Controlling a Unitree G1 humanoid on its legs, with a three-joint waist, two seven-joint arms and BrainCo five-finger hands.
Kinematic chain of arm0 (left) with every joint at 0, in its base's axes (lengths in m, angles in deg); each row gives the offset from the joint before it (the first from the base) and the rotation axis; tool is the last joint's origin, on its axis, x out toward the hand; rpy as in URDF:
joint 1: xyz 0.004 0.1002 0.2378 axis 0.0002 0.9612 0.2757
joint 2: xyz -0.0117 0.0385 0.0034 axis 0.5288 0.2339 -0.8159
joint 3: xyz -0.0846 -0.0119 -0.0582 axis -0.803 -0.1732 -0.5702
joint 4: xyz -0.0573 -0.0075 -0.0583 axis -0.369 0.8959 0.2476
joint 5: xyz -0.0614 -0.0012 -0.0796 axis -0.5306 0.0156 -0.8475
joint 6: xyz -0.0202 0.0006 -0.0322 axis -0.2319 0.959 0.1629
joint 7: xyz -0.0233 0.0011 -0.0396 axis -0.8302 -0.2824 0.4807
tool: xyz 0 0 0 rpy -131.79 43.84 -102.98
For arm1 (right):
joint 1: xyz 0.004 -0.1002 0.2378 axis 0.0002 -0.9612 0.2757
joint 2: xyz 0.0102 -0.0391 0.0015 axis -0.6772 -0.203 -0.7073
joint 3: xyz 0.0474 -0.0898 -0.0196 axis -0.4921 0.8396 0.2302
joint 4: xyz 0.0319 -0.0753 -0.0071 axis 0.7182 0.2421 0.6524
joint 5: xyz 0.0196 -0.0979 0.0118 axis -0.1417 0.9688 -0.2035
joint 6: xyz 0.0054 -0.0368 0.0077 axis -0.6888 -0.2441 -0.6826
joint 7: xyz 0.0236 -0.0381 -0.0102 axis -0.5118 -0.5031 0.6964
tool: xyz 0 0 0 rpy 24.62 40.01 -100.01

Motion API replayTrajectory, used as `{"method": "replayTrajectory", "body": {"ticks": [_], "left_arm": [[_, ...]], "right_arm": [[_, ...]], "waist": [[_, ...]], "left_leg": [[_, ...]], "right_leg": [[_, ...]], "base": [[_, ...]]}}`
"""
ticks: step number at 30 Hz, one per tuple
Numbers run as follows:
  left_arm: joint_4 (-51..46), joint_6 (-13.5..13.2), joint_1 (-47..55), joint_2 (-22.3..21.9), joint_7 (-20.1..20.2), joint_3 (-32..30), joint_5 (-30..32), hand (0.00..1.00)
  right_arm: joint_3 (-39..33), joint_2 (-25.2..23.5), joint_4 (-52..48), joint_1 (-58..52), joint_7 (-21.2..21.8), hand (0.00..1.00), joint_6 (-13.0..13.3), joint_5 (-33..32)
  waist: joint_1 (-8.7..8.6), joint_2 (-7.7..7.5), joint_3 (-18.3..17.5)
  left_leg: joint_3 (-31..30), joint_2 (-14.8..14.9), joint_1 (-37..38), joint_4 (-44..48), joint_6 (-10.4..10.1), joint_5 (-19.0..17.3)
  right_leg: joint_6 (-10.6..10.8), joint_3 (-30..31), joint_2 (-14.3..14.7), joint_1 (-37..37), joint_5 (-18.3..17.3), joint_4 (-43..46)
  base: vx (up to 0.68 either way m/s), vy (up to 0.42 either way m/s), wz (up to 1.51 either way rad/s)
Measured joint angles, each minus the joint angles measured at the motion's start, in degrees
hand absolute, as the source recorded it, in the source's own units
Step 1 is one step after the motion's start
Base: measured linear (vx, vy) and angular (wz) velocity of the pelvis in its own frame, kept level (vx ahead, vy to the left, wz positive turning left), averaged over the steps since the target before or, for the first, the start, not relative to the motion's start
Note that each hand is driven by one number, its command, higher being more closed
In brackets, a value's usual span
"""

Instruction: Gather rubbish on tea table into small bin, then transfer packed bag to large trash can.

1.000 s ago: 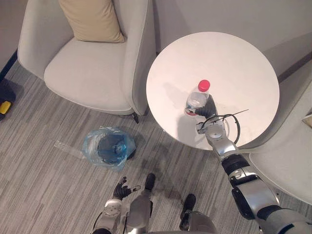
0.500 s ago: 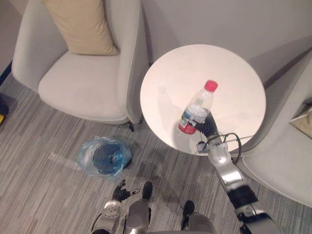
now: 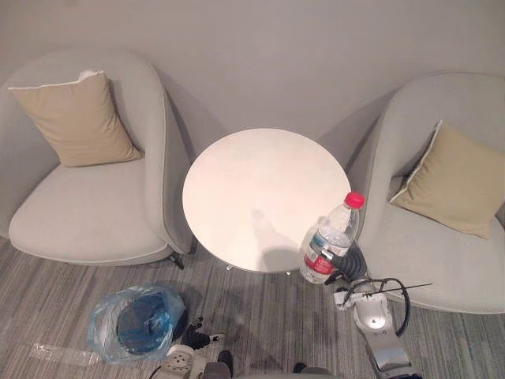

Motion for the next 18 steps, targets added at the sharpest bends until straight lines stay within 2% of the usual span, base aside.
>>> {"method": "replayTrajectory", "body": {"ticks": [3, 7, 8, 10, 11, 13, 14, 15, 17, 18], "left_arm": [[0.9, 0.0, -0.2, -0.1, 0.0, 1.9, 0.0, 0.0], [1.0, 0.1, -0.3, -0.4, 0.0, 3.7, 0.0, 0.0], [1.0, 0.2, -0.4, -0.5, 0.0, 3.8, 0.0, 0.0], [0.8, 0.2, -0.6, -0.2, 0.0, 3.5, -0.1, 0.0], [0.0, 0.2, -0.6, 0.0, 0.0, 3.5, -0.2, 0.0], [-1.3, 0.4, -0.4, 0.5, -0.2, 3.3, -0.2, 0.0], [-1.3, 0.7, -0.8, 0.0, -0.2, 3.0, -0.2, 0.0], [-1.0, 0.7, -0.9, -0.7, -0.1, 3.1, -0.5, 0.0], [-0.9, 0.6, -1.0, -1.3, -0.1, 2.5, -0.8, 0.0], [-1.0, 0.6, -1.0, -1.5, -0.1, 2.0, -0.8, 0.0]], "right_arm": [[0.1, -0.6, 2.3, 0.7, 0.0, 1.0, 0.0, 1.1], [0.0, -0.6, 4.5, 0.5, -0.4, 1.0, -0.3, 1.5], [0.1, -0.7, 4.1, 0.8, -0.6, 1.0, -0.2, 1.5], [0.2, -1.2, 3.9, 1.8, -0.8, 1.0, -0.1, 1.5], [0.4, -1.4, 4.0, 2.3, -0.8, 1.0, -0.1, 1.6], [1.1, -1.3, 4.1, 3.8, -0.9, 1.0, -0.1, 1.5], [1.0, -0.9, 4.3, 6.0, -1.0, 1.0, -0.1, 1.5], [0.5, -0.8, 4.3, 7.0, -1.7, 1.0, -0.1, 1.4], [0.0, -0.8, 4.8, 7.1, -2.3, 1.0, -0.2, 1.3], [0.0, -0.9, 5.1, 7.1, -2.3, 1.0, -0.2, 1.3]], "waist": [[-0.22, 0.43, -0.3], [-1.23, 0.94, -0.3], [-1.21, 0.93, -0.4], [-1.08, 0.17, -0.4], [-0.73, 0.27, -0.4], [1.33, -0.03, -1.5], [1.9, 2.01, -1.1], [1.53, 3.58, -0.7], [1.84, 5.28, 0.7], [1.85, 5.44, 1.2]], "left_leg": [[2.1, 0.2, 0.1, 0.4, 0.0, 0.0], [1.1, 0.4, -1.1, 2.7, 0.0, 0.0], [0.5, 0.4, -1.7, 2.6, 0.2, -0.1], [0.2, -0.1, -4.3, 2.8, 0.4, -0.2], [-0.9, -0.4, -5.8, 4.2, 0.1, 0.0], [-1.1, -0.3, -8.7, 5.9, -0.7, 0.5], [-2.4, 1.1, -10.7, 6.8, -1.5, 1.2], [-4.1, 1.9, -12.1, 6.5, -2.1, 2.8], [-6.3, 2.8, -12.5, 4.9, -3.2, 5.2], [-7.0, 2.9, -12.2, 4.4, -3.5, 5.8]], "right_leg": [[0.0, 1.5, 0.1, -2.1, 0.1, 2.2], [0.1, 0.0, -0.1, -5.1, 0.0, 8.9], [0.6, 0.1, -0.2, -5.2, -0.4, 9.0], [1.0, 0.8, -0.8, -6.8, -3.9, 12.0], [1.1, 1.0, -0.5, -6.9, -6.4, 14.7], [-0.7, 0.9, 0.1, -6.6, -7.6, 9.8], [-1.9, -0.4, 1.7, -5.8, -5.4, 6.0], [-2.6, -1.9, 2.8, -5.6, -3.0, 3.2], [-3.6, -4.0, 4.4, -4.5, -1.0, 0.8], [-3.8, -4.7, 4.6, -4.1, -0.9, 0.7]], "base": [[-0.09, 0.014, -0.44], [-0.14, 0.009, 0.08], [-0.17, 0.01, 0.37], [-0.23, -0.039, 0.5], [-0.24, -0.123, 0.38], [-0.19, -0.146, 0.13], [-0.2, -0.135, 0.27], [-0.2, -0.117, 0.43], [-0.17, -0.104, 0.49], [-0.2, -0.136, 0.56]]}}
